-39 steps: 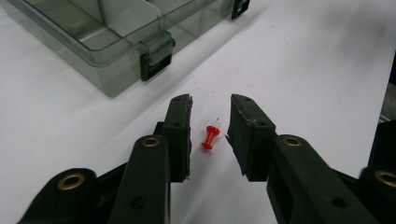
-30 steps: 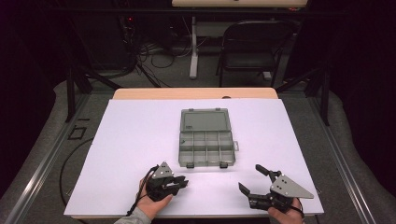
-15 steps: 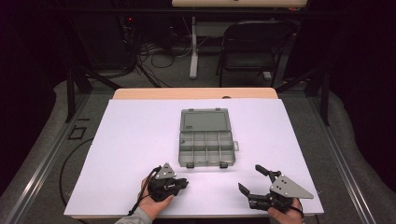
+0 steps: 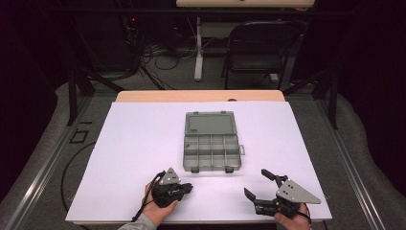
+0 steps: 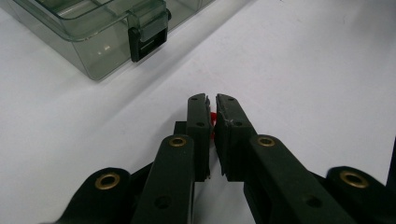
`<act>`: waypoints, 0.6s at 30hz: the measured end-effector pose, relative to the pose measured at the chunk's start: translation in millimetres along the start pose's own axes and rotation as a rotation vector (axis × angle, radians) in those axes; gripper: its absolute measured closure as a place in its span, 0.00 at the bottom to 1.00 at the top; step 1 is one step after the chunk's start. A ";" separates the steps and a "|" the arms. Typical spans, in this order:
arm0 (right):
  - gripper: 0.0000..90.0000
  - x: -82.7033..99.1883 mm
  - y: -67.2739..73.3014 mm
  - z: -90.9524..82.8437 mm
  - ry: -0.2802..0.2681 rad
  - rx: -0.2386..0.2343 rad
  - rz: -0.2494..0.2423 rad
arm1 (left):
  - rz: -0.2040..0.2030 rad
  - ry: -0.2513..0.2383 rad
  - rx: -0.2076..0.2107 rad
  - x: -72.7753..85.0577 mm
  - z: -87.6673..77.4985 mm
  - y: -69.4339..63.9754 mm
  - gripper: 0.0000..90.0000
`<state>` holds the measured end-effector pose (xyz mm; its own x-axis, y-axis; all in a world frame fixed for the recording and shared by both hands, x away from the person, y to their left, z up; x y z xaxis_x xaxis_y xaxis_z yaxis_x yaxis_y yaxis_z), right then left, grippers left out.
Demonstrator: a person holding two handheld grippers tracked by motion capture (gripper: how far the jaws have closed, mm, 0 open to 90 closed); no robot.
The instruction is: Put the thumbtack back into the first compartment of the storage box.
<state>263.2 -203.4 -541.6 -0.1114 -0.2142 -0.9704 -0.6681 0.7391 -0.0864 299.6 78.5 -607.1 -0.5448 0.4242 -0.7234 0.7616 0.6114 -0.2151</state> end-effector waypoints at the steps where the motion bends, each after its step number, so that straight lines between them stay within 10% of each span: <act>1: 0.16 -0.1 0.1 -0.1 -0.001 0.001 -0.002 | 0.000 0.000 0.000 0.0 0.0 0.0 0.94; 18: 0.16 -0.2 -1.2 -1.0 -0.002 0.005 -0.002 | -0.028 -0.060 0.000 -8.0 -15.9 5.5 0.95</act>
Point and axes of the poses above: each handheld gripper's, and its own axes: z roughly forward along the jaws, x roughly out of its underside, y roughly to its left, the point moved 6 cm from there along z, roughly forward along the jaws, and after that the axes turned 4 degrees about -z, right-handed, at the moved point
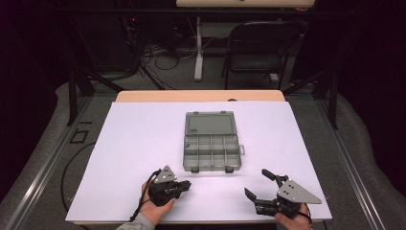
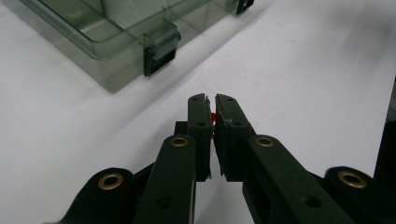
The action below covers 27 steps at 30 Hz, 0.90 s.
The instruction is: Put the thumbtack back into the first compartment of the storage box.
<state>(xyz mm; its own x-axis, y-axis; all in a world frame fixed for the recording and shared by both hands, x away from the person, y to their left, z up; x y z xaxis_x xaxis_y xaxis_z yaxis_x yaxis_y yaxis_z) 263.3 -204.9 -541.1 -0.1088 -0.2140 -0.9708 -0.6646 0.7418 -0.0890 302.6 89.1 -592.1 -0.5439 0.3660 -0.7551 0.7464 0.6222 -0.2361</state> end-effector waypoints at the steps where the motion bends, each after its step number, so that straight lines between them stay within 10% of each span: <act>1: 0.16 0.0 0.1 0.1 0.000 -0.001 0.000 | -0.006 -0.007 0.001 -0.7 -1.7 0.7 0.95; 27: 0.16 0.0 -0.2 -0.2 0.001 0.000 0.001 | -0.113 -0.169 -0.094 -12.7 -43.1 32.7 0.95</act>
Point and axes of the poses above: each handheld gripper's, and its own axes: z roughly forward along the jaws, x roughly out of its underside, y roughly to its left, the point moved 6 cm from there along z, roughly forward along the jaws, and after that the axes turned 4 degrees about -z, right-handed, at the moved point
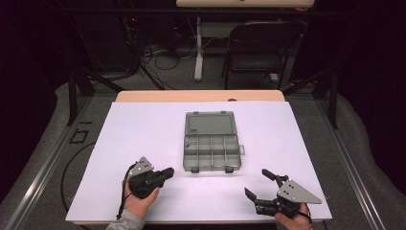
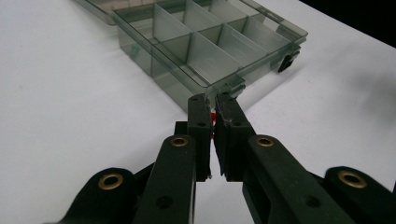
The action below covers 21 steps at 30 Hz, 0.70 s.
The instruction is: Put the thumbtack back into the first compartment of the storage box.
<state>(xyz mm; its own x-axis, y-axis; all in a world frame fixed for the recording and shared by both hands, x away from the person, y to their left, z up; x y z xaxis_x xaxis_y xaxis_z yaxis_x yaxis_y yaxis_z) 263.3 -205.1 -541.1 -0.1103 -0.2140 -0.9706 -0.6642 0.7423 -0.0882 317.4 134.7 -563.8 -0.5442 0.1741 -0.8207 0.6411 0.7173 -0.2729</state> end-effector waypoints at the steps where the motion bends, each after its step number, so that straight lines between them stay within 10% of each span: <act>1: 0.16 -0.2 0.1 0.0 -0.002 -0.002 -0.002 | -0.002 -0.004 -0.005 -0.2 -0.7 0.8 0.95; 21: 0.16 1.1 -0.1 1.2 0.006 0.003 0.006 | 0.002 -0.036 -0.047 -24.2 -9.7 4.1 0.95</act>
Point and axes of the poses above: each handheld gripper's, and its own axes: z roughly forward along the jaws, x roughly out of its underside, y roughly to its left, the point moved 6 cm from there along z, roughly forward along the jaws, and after that the axes turned 4 degrees about -z, right-handed, at the moved point
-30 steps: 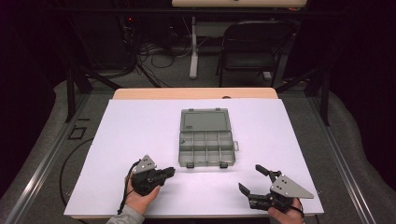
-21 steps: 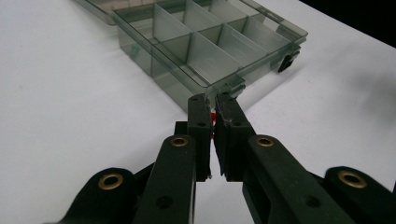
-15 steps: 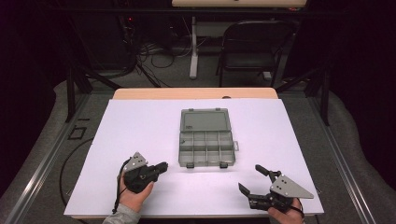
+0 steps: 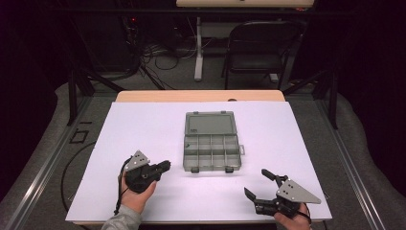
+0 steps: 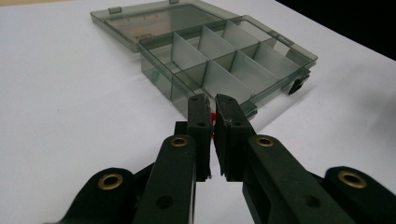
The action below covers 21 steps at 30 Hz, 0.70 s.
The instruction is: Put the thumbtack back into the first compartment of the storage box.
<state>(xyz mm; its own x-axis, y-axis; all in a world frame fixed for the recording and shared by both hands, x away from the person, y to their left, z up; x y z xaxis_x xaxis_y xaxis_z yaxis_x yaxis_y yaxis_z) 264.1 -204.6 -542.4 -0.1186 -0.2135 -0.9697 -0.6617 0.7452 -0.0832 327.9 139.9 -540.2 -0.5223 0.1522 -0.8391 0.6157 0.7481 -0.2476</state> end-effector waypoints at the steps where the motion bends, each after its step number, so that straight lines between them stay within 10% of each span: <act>1: 0.16 -0.1 -0.2 0.0 -0.002 0.000 -0.001 | -0.004 0.000 0.000 -1.7 -0.3 0.1 0.95; 21: 0.16 -0.1 0.9 0.4 -0.002 -0.003 0.000 | 0.042 0.024 0.010 -48.6 24.2 -10.1 0.95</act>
<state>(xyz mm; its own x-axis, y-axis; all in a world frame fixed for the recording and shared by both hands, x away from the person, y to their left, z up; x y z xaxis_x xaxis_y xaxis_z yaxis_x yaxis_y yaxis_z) 263.8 -203.7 -542.5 -0.1175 -0.2120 -0.9702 -0.6641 0.7432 -0.0819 361.3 109.3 -508.7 -0.5103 0.1988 -0.8367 0.6431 0.7342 -0.2178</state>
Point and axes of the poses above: each handheld gripper's, and its own axes: z roughly forward along the jaws, x roughly out of its underside, y roughly to its left, the point moved 6 cm from there along z, roughly forward along the jaws, and after that the axes turned 4 degrees about -z, right-handed, at the moved point
